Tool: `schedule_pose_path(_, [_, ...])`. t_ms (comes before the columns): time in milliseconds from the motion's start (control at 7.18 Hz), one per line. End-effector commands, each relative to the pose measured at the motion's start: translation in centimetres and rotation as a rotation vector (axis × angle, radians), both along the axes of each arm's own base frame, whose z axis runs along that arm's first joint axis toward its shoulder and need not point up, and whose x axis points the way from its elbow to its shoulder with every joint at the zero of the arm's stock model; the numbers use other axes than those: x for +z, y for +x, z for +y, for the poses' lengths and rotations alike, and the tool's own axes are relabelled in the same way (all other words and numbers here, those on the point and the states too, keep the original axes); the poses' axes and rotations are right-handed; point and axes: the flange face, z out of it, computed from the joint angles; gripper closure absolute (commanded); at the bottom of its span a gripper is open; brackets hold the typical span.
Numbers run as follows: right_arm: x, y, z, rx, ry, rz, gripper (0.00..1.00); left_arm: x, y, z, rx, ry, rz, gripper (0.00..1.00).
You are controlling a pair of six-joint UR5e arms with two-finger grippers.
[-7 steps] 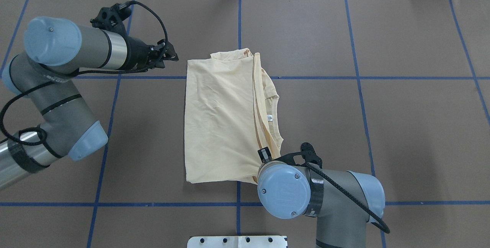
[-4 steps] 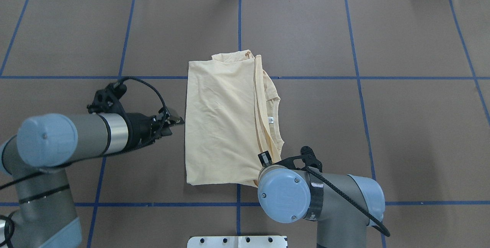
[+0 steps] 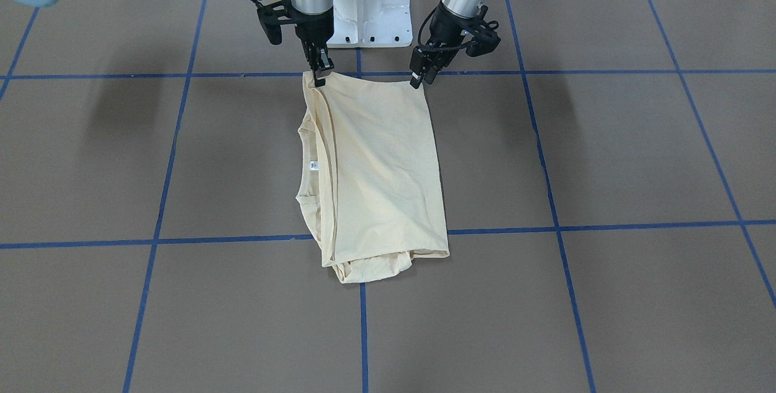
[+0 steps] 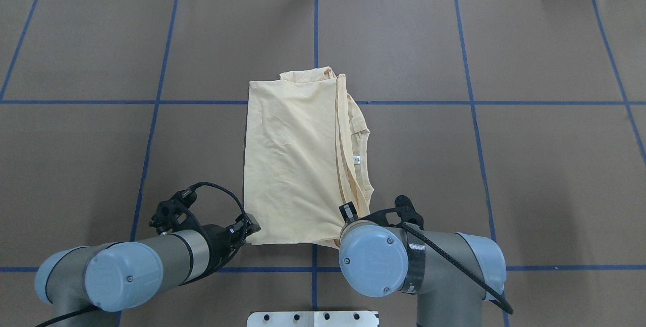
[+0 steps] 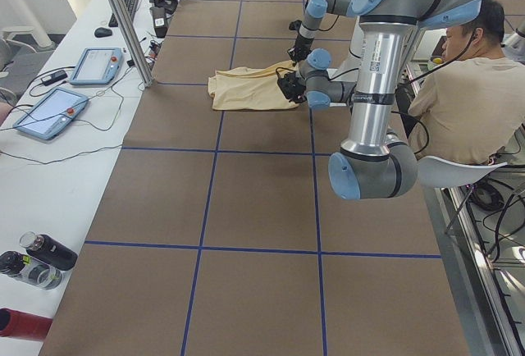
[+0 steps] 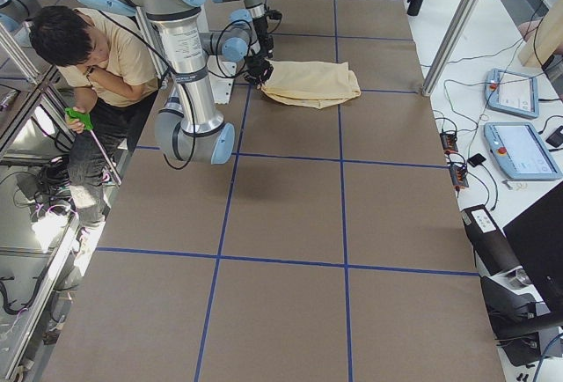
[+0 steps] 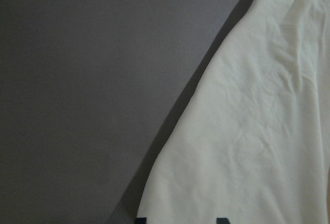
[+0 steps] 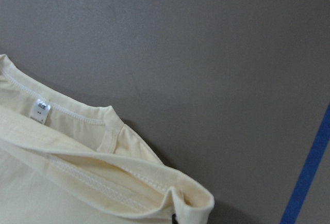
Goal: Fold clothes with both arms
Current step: 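Move the left gripper to the shirt's near edge beside the right gripper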
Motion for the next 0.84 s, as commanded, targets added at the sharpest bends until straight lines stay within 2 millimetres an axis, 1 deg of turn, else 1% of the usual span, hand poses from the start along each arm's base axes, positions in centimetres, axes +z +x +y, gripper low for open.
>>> schedule_pose_path(0, [-0.1,0.1,0.0,-0.006,0.007,0.0,1.0,-0.1,1.2,0.4,0.005,-0.003,-0.007,0.45])
schedule_pose_path(139, [-0.1,0.1,-0.1,-0.005,0.007,0.0,1.0,0.1,1.2,0.5,0.006,-0.003,-0.01,0.45])
schedule_pose_path(279, [-0.1,0.1,0.0,-0.006,0.007,-0.001,1.0,0.9,1.4,0.5,0.008,-0.006,-0.026,0.45])
schedule_pose_path(557, [-0.1,0.1,0.0,-0.005,0.008,-0.001,1.0,1.1,1.5,0.5,0.009,-0.007,-0.029,0.45])
schedule_pose_path(697, [-0.1,0.1,0.0,-0.005,0.008,-0.001,1.0,1.0,1.5,0.4,0.008,-0.01,-0.027,0.61])
